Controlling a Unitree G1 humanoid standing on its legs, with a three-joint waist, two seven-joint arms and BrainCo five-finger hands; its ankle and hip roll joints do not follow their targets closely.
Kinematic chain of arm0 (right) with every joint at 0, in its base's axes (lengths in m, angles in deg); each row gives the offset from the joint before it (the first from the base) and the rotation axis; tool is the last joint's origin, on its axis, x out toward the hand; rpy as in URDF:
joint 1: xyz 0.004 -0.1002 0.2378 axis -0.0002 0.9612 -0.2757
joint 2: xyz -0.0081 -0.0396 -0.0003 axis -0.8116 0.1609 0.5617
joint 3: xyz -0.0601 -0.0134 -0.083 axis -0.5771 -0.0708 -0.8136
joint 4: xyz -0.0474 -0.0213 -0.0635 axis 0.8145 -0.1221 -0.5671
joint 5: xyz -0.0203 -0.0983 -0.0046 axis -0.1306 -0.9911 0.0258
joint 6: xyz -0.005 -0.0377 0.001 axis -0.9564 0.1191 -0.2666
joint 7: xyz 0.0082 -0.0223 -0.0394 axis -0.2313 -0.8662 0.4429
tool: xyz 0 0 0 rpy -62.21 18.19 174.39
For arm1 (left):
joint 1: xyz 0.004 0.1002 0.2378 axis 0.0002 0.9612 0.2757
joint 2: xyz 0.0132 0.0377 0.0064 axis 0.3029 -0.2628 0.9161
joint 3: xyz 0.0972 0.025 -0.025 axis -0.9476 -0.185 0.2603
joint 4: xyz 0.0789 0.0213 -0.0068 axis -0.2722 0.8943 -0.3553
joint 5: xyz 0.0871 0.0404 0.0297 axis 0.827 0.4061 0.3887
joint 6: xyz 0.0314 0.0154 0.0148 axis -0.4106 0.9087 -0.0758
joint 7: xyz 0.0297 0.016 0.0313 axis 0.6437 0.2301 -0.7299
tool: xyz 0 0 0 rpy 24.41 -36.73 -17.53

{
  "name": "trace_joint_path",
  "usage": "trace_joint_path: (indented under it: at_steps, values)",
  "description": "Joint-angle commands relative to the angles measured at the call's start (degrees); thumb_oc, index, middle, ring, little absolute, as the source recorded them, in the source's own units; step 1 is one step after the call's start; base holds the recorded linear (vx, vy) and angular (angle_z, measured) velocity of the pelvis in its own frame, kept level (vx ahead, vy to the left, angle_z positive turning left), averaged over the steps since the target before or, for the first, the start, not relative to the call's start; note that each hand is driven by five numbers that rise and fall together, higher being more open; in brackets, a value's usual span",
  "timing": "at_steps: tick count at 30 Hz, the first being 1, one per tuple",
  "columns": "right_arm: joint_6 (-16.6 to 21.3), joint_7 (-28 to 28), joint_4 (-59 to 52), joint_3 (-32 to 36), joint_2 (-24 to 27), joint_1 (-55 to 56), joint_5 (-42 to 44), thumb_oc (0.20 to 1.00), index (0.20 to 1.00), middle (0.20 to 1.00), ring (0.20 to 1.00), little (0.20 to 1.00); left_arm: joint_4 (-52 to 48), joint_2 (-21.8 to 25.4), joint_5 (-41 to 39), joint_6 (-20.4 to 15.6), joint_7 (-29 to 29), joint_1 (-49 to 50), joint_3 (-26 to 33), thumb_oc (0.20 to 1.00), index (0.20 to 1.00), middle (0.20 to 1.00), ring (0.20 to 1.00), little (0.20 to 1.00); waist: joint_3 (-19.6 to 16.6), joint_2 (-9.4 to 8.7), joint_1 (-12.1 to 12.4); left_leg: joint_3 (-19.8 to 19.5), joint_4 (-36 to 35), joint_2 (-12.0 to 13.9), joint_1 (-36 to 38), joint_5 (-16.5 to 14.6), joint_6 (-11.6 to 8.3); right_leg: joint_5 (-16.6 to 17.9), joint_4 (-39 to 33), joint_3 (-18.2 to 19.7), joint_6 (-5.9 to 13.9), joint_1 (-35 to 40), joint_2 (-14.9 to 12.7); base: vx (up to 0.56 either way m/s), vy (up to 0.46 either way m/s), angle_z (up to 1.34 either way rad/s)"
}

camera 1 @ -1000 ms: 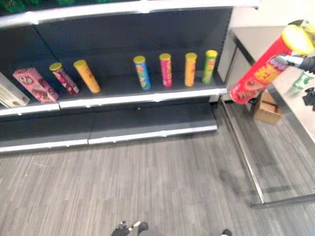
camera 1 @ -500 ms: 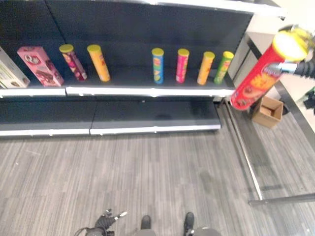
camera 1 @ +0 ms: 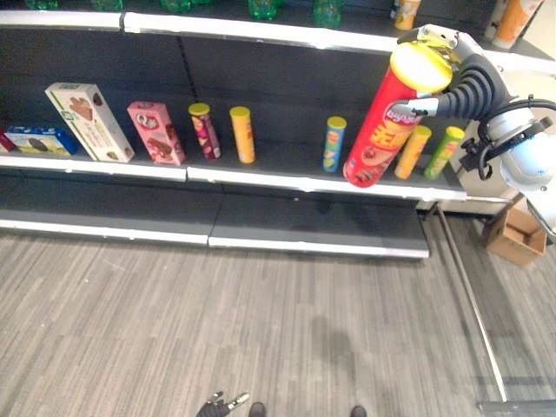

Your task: Put the goods on the table back onto the shelves and tidy them up.

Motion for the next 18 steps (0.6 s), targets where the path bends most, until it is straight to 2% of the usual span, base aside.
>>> trace_joint_path:
  at_steps: [1,16,18]
  values:
    - [-0.5,-2.7,8.8,18.7,7.7,13.8,2.2,0.2,0.2,0.2,0.2,0.2,-1.4,6.3,11.0,1.2,1.7,-4.0,-4.1,1.0,1.0,1.0,1.0,1.0,-0.3,-1.85,0.1,5.6,0.5,-1.4,1.7,-1.7,0.55,-1.8,0.9,0.2,-0.85,1.3,3.8,0.03,-0.076,0.27]
    - [-0.1,-1.6,5.9,18.3,7.5,14.8,0.9,0.2,0.2,0.2,0.2,0.2,-3.2,4.8,10.0,1.1,1.6,-3.2,-4.1,1.0,1.0,1.0,1.0,1.0,-1.1,-0.82,-0.1,5.9,0.4,-0.4,4.1,-2.3,0.2,-3.2,0.9,0.3,-1.99,3.6,5.0,0.04,-0.031,0.0]
    - [0.0,-1.3,4.4,18.6,8.0,15.4,0.9,0.2,0.2,0.2,0.2,0.2,-5.6,5.2,8.5,0.7,1.5,-3.4,-3.9,1.0,1.0,1.0,1.0,1.0,-0.5,-1.03,0.0,5.3,2.6,-0.1,3.8,-3.0,-0.08,-3.9,1.3,0.7,-2.54,3.8,5.3,0.04,-0.081,-0.04]
